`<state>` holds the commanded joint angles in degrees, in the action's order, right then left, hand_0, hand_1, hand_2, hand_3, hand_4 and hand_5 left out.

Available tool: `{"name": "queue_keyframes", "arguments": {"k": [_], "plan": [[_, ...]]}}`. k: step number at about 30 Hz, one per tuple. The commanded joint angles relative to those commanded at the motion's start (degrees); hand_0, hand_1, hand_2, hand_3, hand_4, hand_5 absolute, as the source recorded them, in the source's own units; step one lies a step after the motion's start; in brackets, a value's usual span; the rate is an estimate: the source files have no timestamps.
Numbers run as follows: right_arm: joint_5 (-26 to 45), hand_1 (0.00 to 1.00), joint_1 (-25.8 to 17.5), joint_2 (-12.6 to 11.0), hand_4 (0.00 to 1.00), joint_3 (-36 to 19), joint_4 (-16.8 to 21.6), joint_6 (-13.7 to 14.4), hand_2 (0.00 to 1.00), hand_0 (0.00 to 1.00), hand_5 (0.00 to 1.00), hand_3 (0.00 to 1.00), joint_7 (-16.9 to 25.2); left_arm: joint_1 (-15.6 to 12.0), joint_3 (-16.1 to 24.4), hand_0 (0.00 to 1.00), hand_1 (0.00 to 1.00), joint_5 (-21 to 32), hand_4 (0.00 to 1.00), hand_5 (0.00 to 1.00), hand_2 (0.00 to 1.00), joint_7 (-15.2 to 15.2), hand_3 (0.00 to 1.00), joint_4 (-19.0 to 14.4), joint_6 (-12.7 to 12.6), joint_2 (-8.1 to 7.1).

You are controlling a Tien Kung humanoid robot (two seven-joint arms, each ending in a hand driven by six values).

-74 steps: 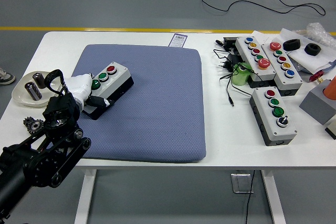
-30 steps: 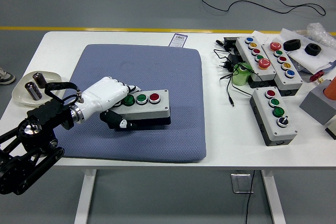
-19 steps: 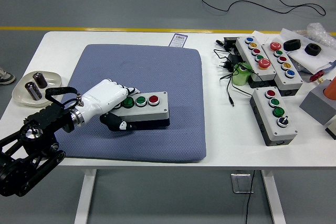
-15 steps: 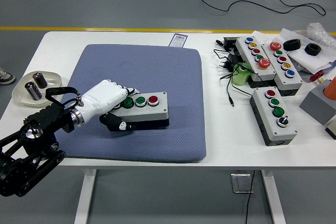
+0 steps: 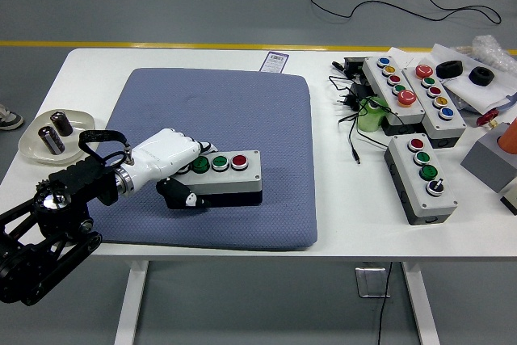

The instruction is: Pick up the button,place it on the desk,press the button,press the button

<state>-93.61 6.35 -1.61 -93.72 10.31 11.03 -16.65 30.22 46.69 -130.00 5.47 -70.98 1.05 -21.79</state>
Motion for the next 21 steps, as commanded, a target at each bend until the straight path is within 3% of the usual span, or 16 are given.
{"name": "queue_keyframes", "arguments": {"k": [1, 2, 10, 16, 19, 21], "plan": [[0.0, 0.649, 0.0, 0.0, 0.44, 0.0, 0.0, 0.0, 0.687, 0.655, 0.322, 0.601, 0.0, 0.0, 0.0, 0.642, 0.803, 0.0, 0.951, 0.454, 0.888, -0.2, 0.836, -0.1, 0.1, -0.02], [0.0, 0.649, -0.1, 0.0, 0.44, 0.0, 0.0, 0.0, 0.687, 0.655, 0.322, 0.601, 0.0, -0.1, 0.1, 0.965, 0.995, 0.0, 0.964, 0.479, 0.998, -0.5, 0.992, -0.3, 0.5, -0.04], [-0.2, 0.649, -0.3, 0.0, 0.44, -0.1, 0.0, 0.0, 0.687, 0.655, 0.322, 0.601, -0.1, -0.7, 1.5, 0.998, 0.998, 0.0, 0.998, 0.523, 0.998, -2.7, 0.998, -1.9, 3.2, 0.01], [0.0, 0.649, -0.4, 0.0, 0.439, 0.0, 0.0, 0.1, 0.687, 0.655, 0.322, 0.601, 0.0, -3.0, 5.8, 0.998, 0.998, 0.0, 0.998, 0.537, 0.998, -3.1, 0.998, -6.3, 8.6, -0.11], [0.1, 0.649, -0.3, 0.0, 0.439, 0.1, 0.0, 0.1, 0.687, 0.655, 0.322, 0.601, 0.0, -4.8, 9.6, 0.998, 0.998, 0.0, 0.998, 0.537, 0.998, -3.1, 0.998, -9.6, 12.6, 0.13], [0.2, 0.649, -0.3, 0.0, 0.439, 0.1, 0.0, 0.0, 0.687, 0.655, 0.32, 0.601, 0.1, -5.8, 12.0, 0.998, 0.998, 0.0, 0.998, 0.583, 0.998, -3.1, 0.998, -11.6, 13.8, 0.42]]}}
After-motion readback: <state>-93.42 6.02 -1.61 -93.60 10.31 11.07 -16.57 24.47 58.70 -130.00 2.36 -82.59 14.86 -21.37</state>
